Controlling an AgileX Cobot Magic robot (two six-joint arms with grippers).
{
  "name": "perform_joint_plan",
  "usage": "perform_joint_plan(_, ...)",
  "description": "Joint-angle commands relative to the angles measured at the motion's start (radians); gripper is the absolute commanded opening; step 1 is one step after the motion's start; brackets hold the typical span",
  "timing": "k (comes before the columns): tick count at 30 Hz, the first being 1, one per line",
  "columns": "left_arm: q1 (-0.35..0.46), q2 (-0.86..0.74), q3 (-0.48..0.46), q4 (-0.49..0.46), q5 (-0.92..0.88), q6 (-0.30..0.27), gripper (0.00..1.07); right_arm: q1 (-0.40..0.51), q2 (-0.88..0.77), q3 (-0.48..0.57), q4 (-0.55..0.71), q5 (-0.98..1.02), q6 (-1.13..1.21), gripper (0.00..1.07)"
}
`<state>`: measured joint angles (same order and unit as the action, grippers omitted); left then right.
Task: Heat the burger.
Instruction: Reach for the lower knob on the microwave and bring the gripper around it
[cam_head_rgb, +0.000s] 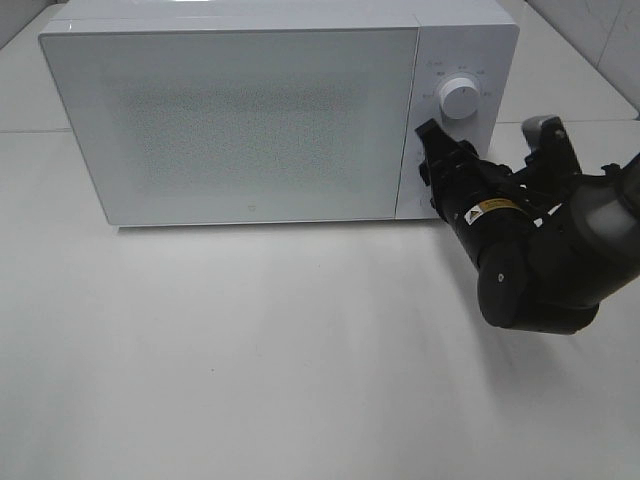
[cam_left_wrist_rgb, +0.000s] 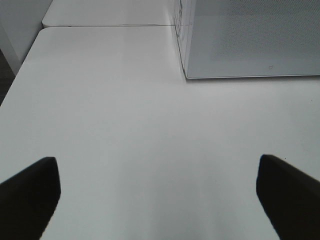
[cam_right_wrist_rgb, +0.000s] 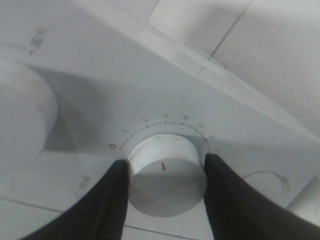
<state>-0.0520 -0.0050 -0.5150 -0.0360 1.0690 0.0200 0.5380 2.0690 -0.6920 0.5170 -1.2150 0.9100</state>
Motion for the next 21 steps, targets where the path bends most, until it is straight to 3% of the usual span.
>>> perform_joint_plan(1, 0.003, -0.016, -0.001, -0.001, 0.003, -0.006, 1.01, -0.005, -0.008, -0.012, -0.038, -0.128, 0.377, 0.17)
perform_joint_plan(2, 0.003, -0.016, -0.001, -0.001, 0.003, -0.006, 1.01, -0.005, -0.008, -0.012, -0.038, -0.128, 0.377, 0.17)
perform_joint_plan(4, 0.003, -0.016, -0.001, -0.001, 0.003, -0.006, 1.01, -0.005, -0.008, -0.012, -0.038, -0.128, 0.696, 0.18)
perform_joint_plan(7, 0.003, -0.016, -0.001, -0.001, 0.003, -0.006, 1.01, -0.005, -0.008, -0.012, -0.038, -0.128, 0.846, 0.19)
perform_joint_plan(12, 0.003, -0.016, -0.001, -0.001, 0.003, -0.006, 1.01, -0.005, -0.008, -0.012, -0.038, -0.128, 0.992, 0.21)
perform_joint_plan(21, 0.003, -0.016, -0.001, -0.001, 0.003, -0.006, 1.01, -0.005, -0.008, -0.012, -0.038, -0.128, 1.003, 0.26)
